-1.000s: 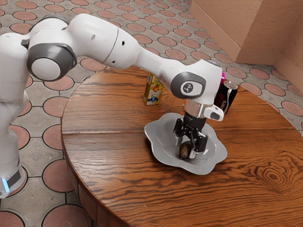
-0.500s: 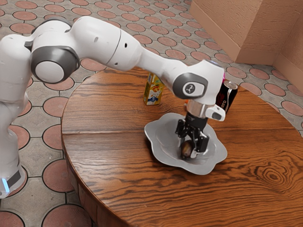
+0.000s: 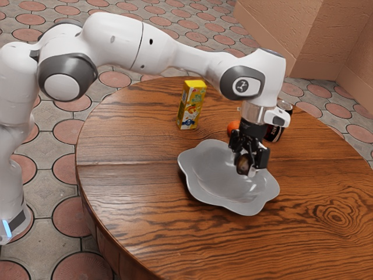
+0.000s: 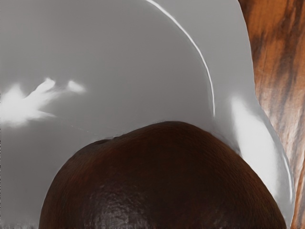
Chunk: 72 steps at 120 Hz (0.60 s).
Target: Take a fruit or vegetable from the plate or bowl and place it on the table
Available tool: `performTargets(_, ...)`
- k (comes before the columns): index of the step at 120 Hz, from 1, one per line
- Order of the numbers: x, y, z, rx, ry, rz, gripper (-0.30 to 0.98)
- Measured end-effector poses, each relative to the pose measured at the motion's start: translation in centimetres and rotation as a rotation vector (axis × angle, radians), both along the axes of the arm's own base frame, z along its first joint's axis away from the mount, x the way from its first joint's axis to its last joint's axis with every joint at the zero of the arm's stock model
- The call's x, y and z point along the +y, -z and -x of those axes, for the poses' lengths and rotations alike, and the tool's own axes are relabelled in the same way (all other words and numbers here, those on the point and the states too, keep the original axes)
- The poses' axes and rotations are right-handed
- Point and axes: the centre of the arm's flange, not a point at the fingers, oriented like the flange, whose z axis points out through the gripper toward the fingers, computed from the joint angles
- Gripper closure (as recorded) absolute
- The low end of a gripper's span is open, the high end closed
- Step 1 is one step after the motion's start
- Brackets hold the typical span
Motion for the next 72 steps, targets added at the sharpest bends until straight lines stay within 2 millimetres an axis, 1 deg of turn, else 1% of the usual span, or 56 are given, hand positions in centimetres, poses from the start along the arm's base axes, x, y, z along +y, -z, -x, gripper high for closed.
performTargets(12,0.2,-0.1,0.0,0.003,0.002,-0.004,0.34)
performTargets(18,0.9,-1.3,-0.5,-0.020,-0.006,-0.006,0.35)
performTargets(22,1.4,-2.4,-1.4,-0.042,-0.012,-0.011,0.35)
performTargets(27,1.5,-3.5,-2.8,-0.072,-0.012,-0.021,0.34)
performTargets(33,1.8,-4.0,-5.0,-0.094,-0.004,-0.001,0.34)
performTargets(40,2.3,-4.0,-7.0,-0.103,0.007,0.048,0.34)
performTargets(47,2.5,-3.1,-8.0,-0.092,0.010,0.064,0.35)
performTargets(56,2.1,-2.4,-8.3,-0.074,0.015,0.074,0.36)
performTargets(70,0.5,-1.7,-8.3,-0.057,0.028,0.087,0.38)
performTargets(72,0.1,-1.7,-8.2,-0.056,0.033,0.088,0.37)
